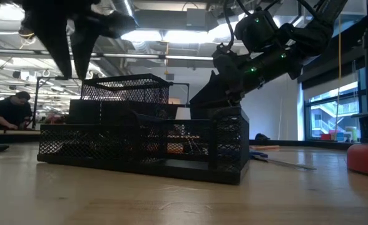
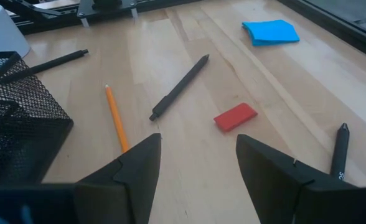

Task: Pick and place office supplies into organizer
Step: Put the bottom black pen into the desk organizer

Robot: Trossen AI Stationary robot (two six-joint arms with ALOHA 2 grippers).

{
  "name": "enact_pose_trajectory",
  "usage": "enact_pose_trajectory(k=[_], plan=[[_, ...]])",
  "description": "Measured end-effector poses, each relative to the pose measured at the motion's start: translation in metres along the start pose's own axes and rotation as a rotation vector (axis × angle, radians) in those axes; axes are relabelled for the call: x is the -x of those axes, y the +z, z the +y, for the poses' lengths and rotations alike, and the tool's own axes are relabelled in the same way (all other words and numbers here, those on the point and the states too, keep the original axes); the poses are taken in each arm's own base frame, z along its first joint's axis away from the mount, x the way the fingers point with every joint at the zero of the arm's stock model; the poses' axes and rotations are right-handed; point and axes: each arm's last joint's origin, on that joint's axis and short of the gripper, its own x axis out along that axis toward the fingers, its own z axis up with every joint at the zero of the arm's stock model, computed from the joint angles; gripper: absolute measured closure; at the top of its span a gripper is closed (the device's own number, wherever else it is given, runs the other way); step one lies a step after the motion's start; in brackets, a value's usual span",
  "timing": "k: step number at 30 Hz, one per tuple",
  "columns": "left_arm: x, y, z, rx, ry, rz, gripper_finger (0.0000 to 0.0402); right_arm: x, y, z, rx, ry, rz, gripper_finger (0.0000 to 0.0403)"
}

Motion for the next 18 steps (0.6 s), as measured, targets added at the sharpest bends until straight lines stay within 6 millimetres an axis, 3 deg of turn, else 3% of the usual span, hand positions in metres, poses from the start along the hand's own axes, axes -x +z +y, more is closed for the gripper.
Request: enact_pose_trajectory(k=[5,12,18], plan=[[0.023,-0.030,0.021,0.228,-0.007,-0.104,0.0334,0.000,0.000,0.000,0.002,0.000,0.001,0.0191],[0.049,-0.085,0.038,0.789,0.022,-0.213,0.0333,0.000,-0.001,0.000,0.046,0.000,0.007,0.0191],[0.047,-0.107,0.038,1.023,0.036,-0.219,0.0327,0.000,-0.001,0.000,0.086,0.000,0.006,0.0191]])
